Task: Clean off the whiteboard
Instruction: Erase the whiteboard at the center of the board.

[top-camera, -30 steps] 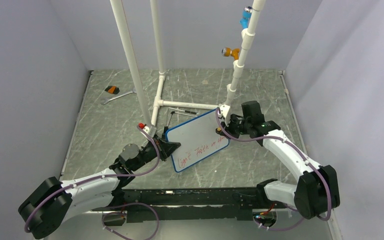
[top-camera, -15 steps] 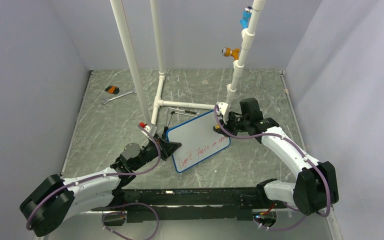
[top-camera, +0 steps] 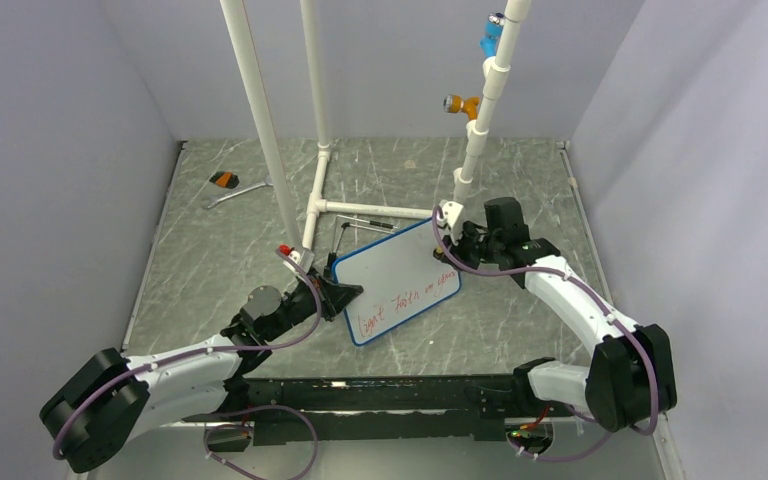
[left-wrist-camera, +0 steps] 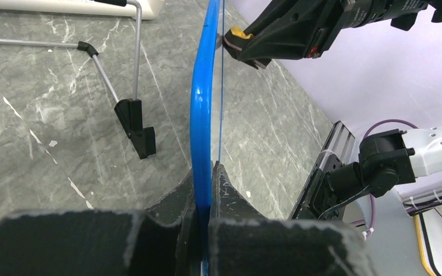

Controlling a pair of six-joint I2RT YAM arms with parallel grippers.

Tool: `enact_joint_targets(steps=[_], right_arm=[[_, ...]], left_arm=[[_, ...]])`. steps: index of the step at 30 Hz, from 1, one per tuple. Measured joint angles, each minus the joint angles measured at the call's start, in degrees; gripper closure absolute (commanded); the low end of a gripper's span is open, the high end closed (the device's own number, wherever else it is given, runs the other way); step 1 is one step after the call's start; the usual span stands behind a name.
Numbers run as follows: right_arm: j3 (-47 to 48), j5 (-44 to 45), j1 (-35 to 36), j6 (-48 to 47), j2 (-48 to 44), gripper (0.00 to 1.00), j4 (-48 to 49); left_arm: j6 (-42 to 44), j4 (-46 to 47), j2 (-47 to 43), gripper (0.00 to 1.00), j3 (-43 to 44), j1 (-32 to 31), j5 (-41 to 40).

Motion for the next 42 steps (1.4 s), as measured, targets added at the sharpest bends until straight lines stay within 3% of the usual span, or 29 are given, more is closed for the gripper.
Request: enact_joint_targets(steps=[14, 22, 32, 42], right_arm=[[-1.05, 6.6, -0.92, 3.65, -0.42, 1.0, 3.93], [-0.81, 5.38, 6.1, -1.64, 5.09, 1.0, -2.08], [-3.08, 14.43, 1.53, 8.85, 1.2, 1.0, 7.02], [-2.19, 7.04, 6.01, 5.79, 3.41, 1.0, 3.04]], left_arm=[[-1.16, -0.26, 0.52, 1.0, 0.22, 0.0, -0.17], [-3.39, -1.29, 0.63, 1.0, 0.44, 0.17, -1.81], [-0.98, -1.49, 1.36, 1.0, 1.36, 0.15, -0.9], [-1.11, -1.75, 2.03, 1.0, 1.95, 0.2, -1.01]])
